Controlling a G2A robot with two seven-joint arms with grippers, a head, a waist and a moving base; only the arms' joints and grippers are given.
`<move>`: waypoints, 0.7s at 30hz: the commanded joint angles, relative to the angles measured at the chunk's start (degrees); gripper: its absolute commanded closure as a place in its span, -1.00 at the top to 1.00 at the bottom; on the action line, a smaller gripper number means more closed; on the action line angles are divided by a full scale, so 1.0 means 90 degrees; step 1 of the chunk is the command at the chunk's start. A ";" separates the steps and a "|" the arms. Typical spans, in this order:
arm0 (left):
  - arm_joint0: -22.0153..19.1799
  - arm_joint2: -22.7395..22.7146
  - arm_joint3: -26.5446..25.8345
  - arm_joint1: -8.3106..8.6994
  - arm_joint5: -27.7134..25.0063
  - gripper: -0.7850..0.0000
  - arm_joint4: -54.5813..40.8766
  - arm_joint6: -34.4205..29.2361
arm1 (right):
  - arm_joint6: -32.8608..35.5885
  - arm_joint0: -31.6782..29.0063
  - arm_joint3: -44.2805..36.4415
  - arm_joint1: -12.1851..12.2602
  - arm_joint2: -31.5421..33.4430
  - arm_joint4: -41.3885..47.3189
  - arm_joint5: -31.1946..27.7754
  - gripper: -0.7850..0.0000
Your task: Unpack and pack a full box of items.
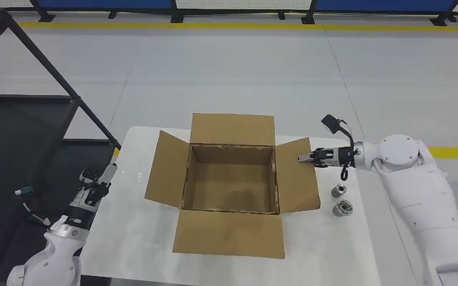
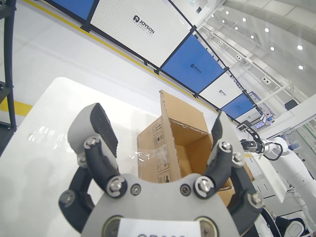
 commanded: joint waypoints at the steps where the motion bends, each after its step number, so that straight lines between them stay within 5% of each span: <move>1: 0.0036 -0.0007 -0.0014 0.0011 -0.0005 1.00 -0.0018 0.0011 | -0.0040 0.0005 -0.0065 0.0012 -0.0019 -0.0079 0.0044 1.00; 6: 0.0108 -0.0035 -0.0038 0.0037 -0.0004 1.00 -0.0064 0.0026 | -0.0127 -0.0094 -0.0249 0.0221 0.0397 -0.0215 -0.0220 1.00; 11: 0.0134 0.0004 -0.0145 0.0061 0.0015 1.00 -0.0069 0.0013 | -0.0066 -0.0747 -0.1012 0.0703 0.1498 -0.0543 -0.0957 1.00; 21: -0.0004 0.0165 -0.0441 0.0097 0.0215 1.00 -0.0274 -0.0006 | -0.0792 -0.4002 -0.3678 0.1510 0.3713 -0.2117 -0.2410 1.00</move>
